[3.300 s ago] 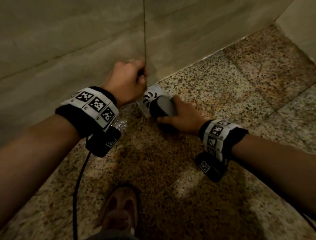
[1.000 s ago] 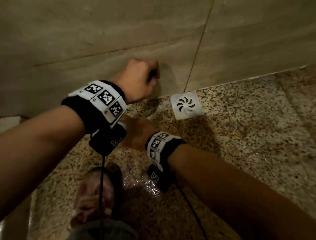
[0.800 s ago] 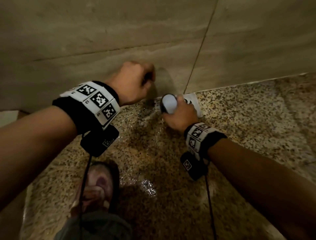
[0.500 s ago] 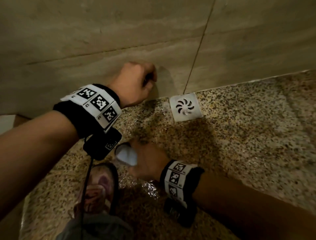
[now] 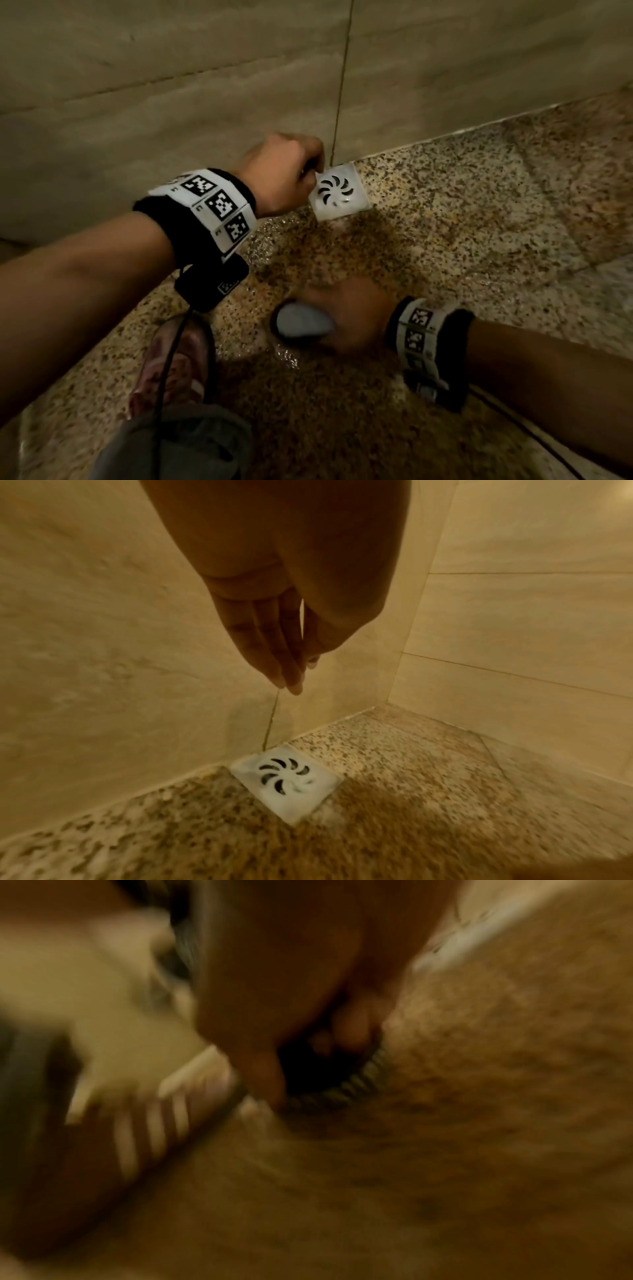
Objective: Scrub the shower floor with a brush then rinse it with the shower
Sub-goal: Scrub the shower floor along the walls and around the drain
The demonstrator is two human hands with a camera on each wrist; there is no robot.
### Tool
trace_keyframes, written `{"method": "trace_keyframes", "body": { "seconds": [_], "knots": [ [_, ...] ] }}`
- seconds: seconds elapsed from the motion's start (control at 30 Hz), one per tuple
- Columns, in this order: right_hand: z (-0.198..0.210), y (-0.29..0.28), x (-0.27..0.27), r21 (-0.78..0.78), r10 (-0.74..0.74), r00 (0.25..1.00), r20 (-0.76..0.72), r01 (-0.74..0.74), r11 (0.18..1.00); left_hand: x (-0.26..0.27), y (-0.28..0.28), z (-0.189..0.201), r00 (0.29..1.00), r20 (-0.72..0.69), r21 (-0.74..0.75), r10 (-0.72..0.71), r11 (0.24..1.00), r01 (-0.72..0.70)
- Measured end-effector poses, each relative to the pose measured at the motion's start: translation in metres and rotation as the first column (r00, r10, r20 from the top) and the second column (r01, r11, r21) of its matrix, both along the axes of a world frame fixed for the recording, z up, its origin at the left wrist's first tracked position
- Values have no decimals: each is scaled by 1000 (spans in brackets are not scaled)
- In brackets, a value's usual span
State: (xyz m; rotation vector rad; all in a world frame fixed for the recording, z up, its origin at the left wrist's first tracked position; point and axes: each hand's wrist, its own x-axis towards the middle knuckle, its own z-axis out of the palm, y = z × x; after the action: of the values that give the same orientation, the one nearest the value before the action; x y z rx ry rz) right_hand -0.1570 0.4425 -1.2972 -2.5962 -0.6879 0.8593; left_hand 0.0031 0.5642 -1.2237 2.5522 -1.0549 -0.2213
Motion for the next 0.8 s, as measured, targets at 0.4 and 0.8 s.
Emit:
{"method": "trace_keyframes", "body": {
  "seconds": [0.4,0.8],
  "knots": [
    [7,-29,-29,-109,97,988,-117,-109,988,-10,-9,-3,996,33,19,-81,997,80],
    [18,-68,-42,-109,92,995,-43,-97,989,1,-19,-4,1000,6,-7,-19,1000,19]
  ]
}}
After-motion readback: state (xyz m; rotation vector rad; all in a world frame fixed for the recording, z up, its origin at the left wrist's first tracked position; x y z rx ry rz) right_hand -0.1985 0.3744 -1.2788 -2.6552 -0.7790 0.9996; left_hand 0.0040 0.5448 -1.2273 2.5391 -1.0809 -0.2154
